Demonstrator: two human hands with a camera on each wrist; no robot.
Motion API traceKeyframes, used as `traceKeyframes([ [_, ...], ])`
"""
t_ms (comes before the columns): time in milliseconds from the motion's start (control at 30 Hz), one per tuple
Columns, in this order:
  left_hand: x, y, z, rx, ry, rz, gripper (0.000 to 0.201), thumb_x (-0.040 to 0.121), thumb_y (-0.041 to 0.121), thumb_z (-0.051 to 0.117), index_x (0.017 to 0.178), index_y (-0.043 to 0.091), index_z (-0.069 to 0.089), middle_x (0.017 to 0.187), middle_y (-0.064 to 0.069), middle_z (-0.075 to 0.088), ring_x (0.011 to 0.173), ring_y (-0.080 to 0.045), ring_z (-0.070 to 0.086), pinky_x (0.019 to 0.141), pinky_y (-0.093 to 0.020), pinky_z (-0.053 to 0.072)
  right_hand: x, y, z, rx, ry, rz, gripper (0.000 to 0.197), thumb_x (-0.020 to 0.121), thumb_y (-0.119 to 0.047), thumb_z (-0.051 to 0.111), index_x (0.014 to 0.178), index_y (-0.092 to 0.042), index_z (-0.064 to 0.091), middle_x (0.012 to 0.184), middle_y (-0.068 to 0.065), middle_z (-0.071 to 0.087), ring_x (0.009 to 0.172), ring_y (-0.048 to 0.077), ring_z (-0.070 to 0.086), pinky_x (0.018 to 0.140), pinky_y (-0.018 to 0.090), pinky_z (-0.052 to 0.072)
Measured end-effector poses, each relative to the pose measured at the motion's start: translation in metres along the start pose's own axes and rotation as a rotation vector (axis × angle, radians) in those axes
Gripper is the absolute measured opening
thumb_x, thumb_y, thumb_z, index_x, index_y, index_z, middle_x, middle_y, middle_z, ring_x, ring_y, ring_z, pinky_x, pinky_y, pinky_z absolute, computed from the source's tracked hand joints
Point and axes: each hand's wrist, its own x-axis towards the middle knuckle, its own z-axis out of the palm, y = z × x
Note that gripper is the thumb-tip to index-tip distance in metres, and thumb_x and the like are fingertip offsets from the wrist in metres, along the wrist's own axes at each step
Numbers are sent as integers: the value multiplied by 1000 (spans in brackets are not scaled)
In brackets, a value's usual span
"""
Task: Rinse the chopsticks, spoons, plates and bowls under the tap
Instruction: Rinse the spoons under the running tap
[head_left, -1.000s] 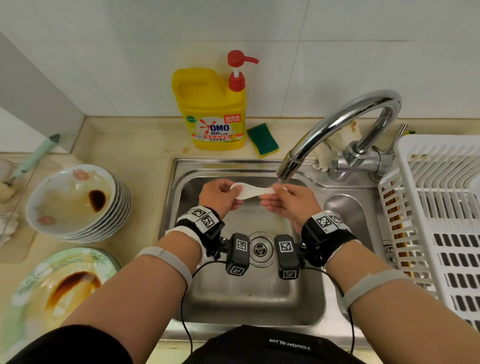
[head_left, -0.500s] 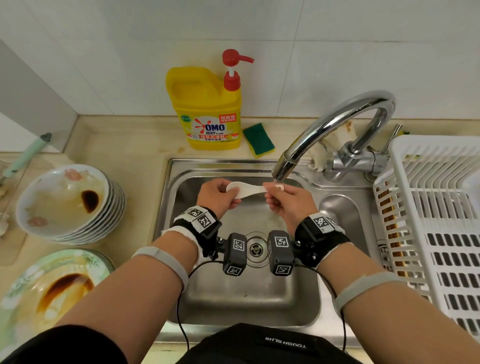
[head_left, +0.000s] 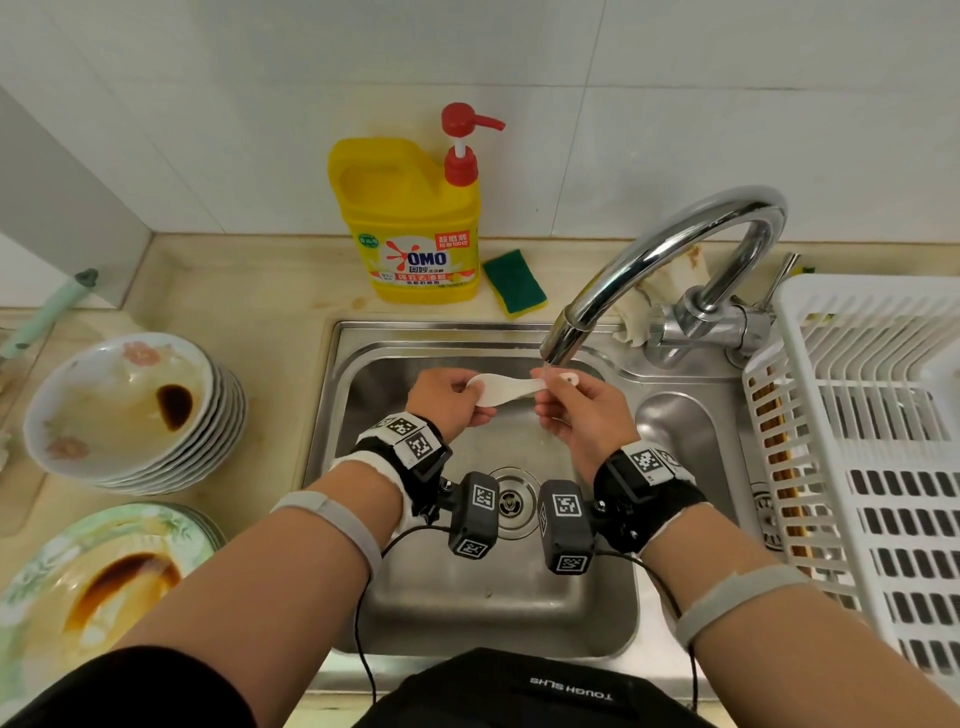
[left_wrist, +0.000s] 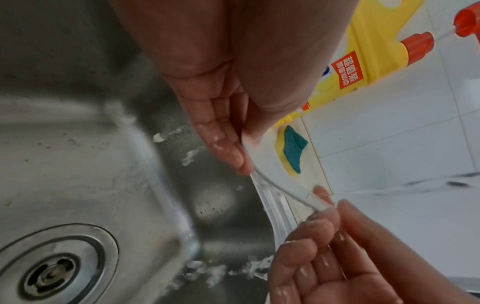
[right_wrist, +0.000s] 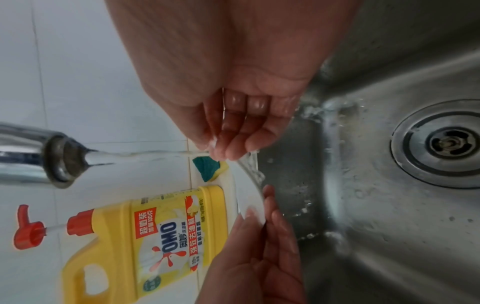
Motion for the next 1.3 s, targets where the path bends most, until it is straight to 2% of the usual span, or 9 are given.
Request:
traceKeyframes([
  [167, -6, 16, 21, -93, -157, -35, 22, 94, -12, 56, 113, -4, 65, 95, -18, 71, 66, -11, 73, 69, -21, 62, -1, -5, -18, -84, 71, -23, 19, 101, -14, 58, 103, -12, 78, 73, 2, 67, 65, 14, 62, 63, 25, 52],
  [367, -7, 19, 37, 8, -175, -20, 19, 91, 11, 75, 95, -3, 64, 86, -18, 76, 74, -24, 77, 68, -32, 63, -9, -12, -32, -24, 100, -77, 19, 103, -14, 57, 102, -8, 75, 67, 3, 62, 60, 15, 56, 62, 27, 50],
  [500, -6, 19, 42, 33, -146, -10, 21, 92, 21, 75, 95, 0, 71, 79, -15, 77, 64, -21, 74, 55, -24, 56, -11, -13, -37, -13, 98, -84, 20, 104, -14, 55, 105, -7, 74, 70, 5, 67, 63, 17, 64, 62, 25, 55],
  [600, -6, 19, 42, -8, -162, 14, 14, 96, 8, 66, 107, 3, 73, 87, -16, 77, 76, -25, 77, 66, -27, 62, -13, -13, -36, 41, 90, -60, 24, 105, -21, 55, 112, -5, 72, 78, 9, 74, 69, 18, 72, 66, 25, 60],
  [733, -9, 20, 38, -131, -213, 10, 29, 87, -12, 66, 106, 10, 72, 103, -21, 74, 81, -20, 75, 75, -26, 61, -13, -14, -33, 139, 77, -1, 29, 104, -29, 57, 111, -6, 71, 83, 11, 76, 75, 19, 75, 74, 28, 62],
  [867, -15, 21, 36, -348, -211, -81, 28, 86, -9, 71, 110, 6, 70, 114, -22, 71, 101, -32, 72, 94, -37, 59, -8, -13, -30, 168, 108, 57, 23, 104, -21, 56, 107, -5, 72, 75, 7, 70, 66, 15, 69, 68, 26, 57],
  [967, -16, 22, 32, -528, -231, -124, 27, 94, 0, 67, 120, -5, 65, 119, -25, 69, 104, -30, 69, 101, -38, 55, -6, -14, -31, 158, 107, 80, 18, 102, -10, 52, 106, -3, 69, 74, 9, 69, 65, 18, 66, 66, 27, 56],
  [1067, -16, 21, 29, -559, -227, -133, 29, 95, 2, 66, 123, -4, 64, 122, -23, 68, 100, -25, 70, 92, -30, 59, -8, -14, -32, 111, 76, 65, 20, 105, -10, 48, 105, -6, 67, 74, 7, 70, 67, 19, 65, 70, 31, 53],
  [1300, -12, 25, 27, -576, -243, -220, 26, 99, 12, 63, 123, 3, 67, 101, -11, 72, 79, -16, 70, 75, -24, 60, -10, -12, -34, 57, 29, 41, 24, 108, -15, 43, 109, -10, 67, 80, 4, 73, 68, 18, 66, 69, 29, 51],
])
